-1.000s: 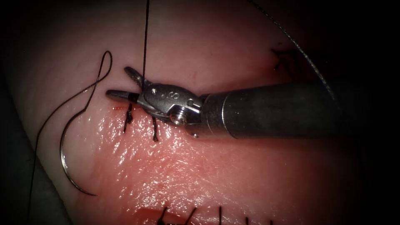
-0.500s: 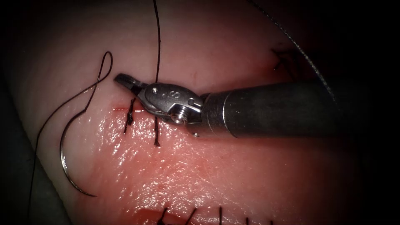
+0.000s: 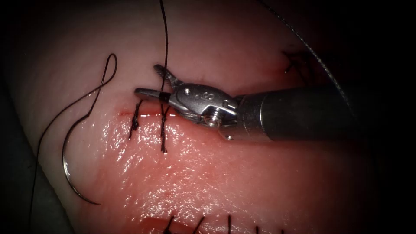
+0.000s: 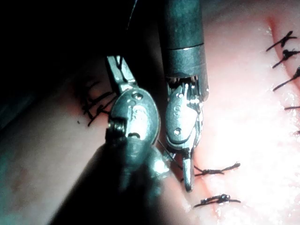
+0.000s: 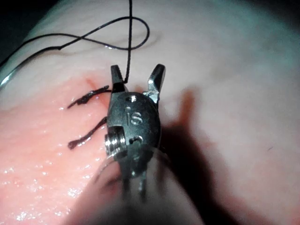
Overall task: Wound Closure
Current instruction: Cut the suture with the right gripper, then drop the suture end from the left gripper
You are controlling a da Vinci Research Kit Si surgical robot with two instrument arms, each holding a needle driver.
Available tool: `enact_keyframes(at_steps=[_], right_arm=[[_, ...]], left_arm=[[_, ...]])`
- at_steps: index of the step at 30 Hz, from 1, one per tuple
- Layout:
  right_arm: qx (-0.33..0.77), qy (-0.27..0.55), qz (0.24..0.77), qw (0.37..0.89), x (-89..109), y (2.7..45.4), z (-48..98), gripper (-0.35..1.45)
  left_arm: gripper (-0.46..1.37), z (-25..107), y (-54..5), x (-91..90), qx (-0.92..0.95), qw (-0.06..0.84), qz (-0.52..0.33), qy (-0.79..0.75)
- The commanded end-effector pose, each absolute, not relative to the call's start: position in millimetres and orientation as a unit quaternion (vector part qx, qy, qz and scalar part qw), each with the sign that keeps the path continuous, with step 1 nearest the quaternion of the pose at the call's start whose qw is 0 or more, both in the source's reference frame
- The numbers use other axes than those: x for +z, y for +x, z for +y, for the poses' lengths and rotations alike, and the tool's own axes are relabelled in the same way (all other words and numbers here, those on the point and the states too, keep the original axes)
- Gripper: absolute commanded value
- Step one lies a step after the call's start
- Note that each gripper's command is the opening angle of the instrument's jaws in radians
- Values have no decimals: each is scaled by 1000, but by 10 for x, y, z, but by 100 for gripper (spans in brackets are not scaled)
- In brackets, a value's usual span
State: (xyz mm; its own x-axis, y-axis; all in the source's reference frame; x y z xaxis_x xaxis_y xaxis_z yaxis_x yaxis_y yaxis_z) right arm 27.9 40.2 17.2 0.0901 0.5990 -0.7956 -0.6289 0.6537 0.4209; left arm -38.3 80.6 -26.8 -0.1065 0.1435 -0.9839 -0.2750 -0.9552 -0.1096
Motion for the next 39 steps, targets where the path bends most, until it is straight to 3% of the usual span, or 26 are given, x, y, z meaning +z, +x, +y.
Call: enact_keyframes(at_steps=[1, 19, 39], right_arm=[[417, -21, 531, 737, 172, 271, 405, 101], [406, -102, 500, 759, 155, 132, 447, 90], [415, -175, 466, 762, 132, -3, 474, 90]], left_arm=[[-35, 806, -385, -267, 742, 140, 47, -654], [-35, 785, -450, -246, 757, 28, 82, -648], [-35, 736, -538, -167, 757, -95, 106, -637]])
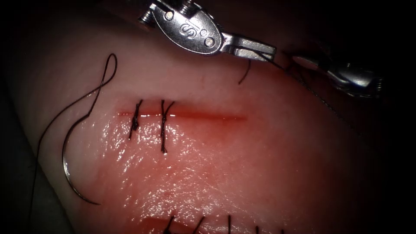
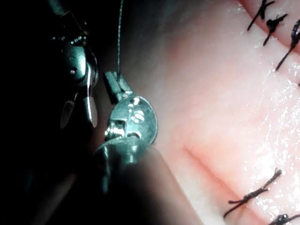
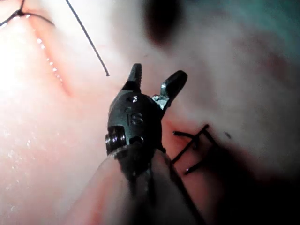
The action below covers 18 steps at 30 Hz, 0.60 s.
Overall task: Wound Closure
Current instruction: Drop the suture end from the left gripper
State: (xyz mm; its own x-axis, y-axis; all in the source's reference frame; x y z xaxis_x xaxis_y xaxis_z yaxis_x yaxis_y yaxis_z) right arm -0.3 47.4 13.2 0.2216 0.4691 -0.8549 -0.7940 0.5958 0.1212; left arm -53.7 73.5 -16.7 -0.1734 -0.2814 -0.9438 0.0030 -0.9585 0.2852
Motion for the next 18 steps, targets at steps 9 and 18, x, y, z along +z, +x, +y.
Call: enact_keyframes(at_steps=[9, 18], right_arm=[[417, -179, 462, 762, 129, -10, 473, 90], [418, -180, 461, 762, 129, -7, 474, 91]], left_arm=[[-35, 710, -592, -119, -754, 89, -91, 644], [-35, 657, -666, -59, -752, 76, -48, 653]])
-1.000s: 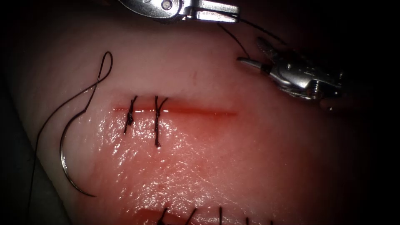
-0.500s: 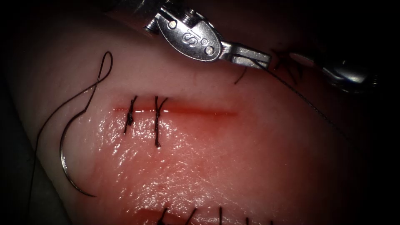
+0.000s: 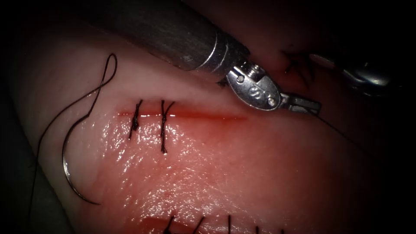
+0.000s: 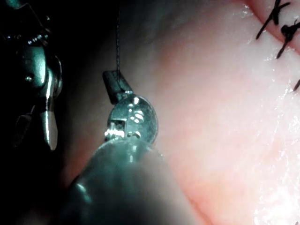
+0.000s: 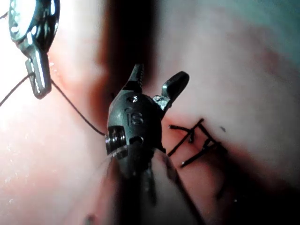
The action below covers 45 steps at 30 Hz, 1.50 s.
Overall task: Wound Closure
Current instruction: Drop the suture end from the left gripper
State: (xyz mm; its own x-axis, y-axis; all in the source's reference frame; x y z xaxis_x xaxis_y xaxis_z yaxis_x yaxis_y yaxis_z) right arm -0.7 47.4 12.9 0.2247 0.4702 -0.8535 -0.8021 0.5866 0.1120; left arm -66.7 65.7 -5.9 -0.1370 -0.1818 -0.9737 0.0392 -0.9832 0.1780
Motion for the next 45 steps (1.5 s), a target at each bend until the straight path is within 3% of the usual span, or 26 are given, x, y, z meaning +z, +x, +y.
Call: enact_keyframes(at_steps=[1, 14, 19, 34, 38, 40, 43, 45], right_arm=[[418, -180, 461, 762, 129, -7, 474, 91], [418, -180, 461, 762, 129, -7, 472, 91], [418, -180, 461, 762, 129, -7, 472, 91], [418, -181, 461, 762, 126, -6, 469, 90], [418, -181, 461, 762, 126, -6, 468, 90], [418, -181, 461, 762, 126, -6, 468, 91], [418, -181, 461, 762, 125, -6, 468, 91], [418, -181, 461, 762, 125, -6, 467, 91]], left_arm=[[-35, 657, -666, -59, -752, 76, -48, 653], [-35, 623, -717, -21, -752, 20, 18, 659], [-35, 615, -731, -8, -754, -71, 84, 648], [-35, 576, -741, 17, -757, -139, 162, 617], [-16, 573, -737, 16, -781, -191, 172, 568], [17, 571, -735, 13, -801, -212, 178, 531], [82, 567, -732, 9, -820, -238, 185, 486], [99, 562, -729, 6, -825, -252, 194, 468]])
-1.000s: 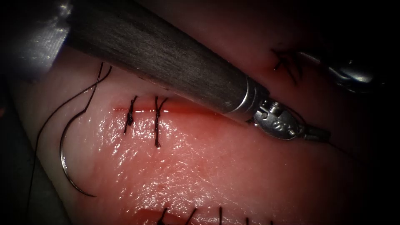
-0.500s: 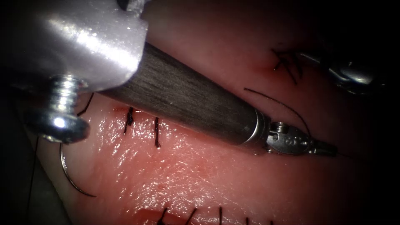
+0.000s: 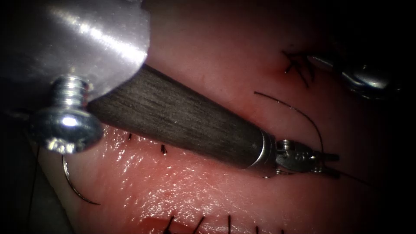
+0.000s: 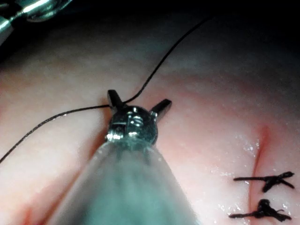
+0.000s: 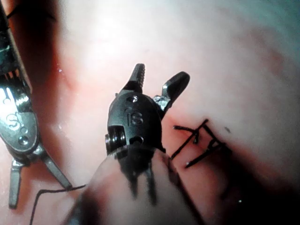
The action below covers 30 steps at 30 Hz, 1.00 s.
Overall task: Wound Closure
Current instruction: Drop the suture end from the left gripper
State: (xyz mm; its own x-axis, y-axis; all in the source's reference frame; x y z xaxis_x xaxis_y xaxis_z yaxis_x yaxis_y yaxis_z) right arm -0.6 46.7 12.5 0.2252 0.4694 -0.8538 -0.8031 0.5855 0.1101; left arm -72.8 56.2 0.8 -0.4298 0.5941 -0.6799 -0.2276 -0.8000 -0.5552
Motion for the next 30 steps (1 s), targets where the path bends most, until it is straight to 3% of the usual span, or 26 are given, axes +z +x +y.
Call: enact_keyframes(at_steps=[1, 5, 17, 23, 30], right_arm=[[418, -181, 461, 762, 125, -6, 467, 91], [418, -181, 462, 762, 124, -6, 466, 91], [418, -181, 461, 762, 123, -6, 465, 91], [418, -181, 461, 762, 123, -6, 465, 92], [418, -181, 461, 761, 125, -5, 466, 93]], left_arm=[[101, 559, -727, 5, 826, 255, -200, -462], [124, 548, -718, 0, 824, 255, -243, -444], [127, 537, -679, -13, 821, 264, -251, -439], [118, 531, -657, -27, 824, 269, -236, -439], [89, 526, -629, -62, 824, 280, -225, -438]])
